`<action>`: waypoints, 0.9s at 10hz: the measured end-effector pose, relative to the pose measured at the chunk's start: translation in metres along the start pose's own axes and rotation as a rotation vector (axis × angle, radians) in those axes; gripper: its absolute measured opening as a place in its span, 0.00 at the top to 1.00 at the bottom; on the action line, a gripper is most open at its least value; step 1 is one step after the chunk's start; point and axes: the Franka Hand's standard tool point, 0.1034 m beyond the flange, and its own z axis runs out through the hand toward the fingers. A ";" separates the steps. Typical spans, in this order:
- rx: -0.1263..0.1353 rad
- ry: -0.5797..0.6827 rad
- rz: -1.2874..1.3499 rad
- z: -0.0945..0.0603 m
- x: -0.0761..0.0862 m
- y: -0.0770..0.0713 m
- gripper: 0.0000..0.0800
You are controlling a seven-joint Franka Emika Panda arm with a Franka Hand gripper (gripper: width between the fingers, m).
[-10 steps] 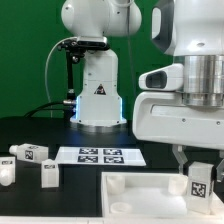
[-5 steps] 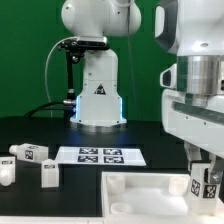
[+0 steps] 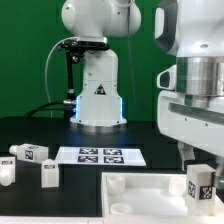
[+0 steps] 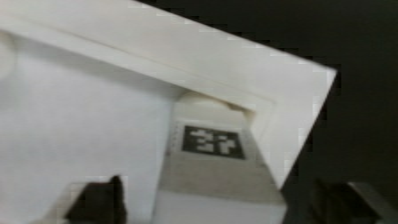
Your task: Assemble square table
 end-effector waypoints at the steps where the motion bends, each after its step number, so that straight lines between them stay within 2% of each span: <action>1: 0.006 0.003 -0.123 0.001 -0.001 0.000 0.28; 2: 0.006 0.003 -0.196 0.001 0.000 0.000 0.20; 4: 0.005 0.004 -0.341 0.001 0.000 0.000 0.19; 7: 0.010 0.012 -0.875 0.002 0.004 0.001 0.19; 9: 0.012 0.012 -0.849 0.000 0.001 0.001 0.21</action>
Offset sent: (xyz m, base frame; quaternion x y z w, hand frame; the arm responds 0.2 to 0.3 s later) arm 0.0000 0.0000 0.0000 0.0000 0.0000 -0.1296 0.9916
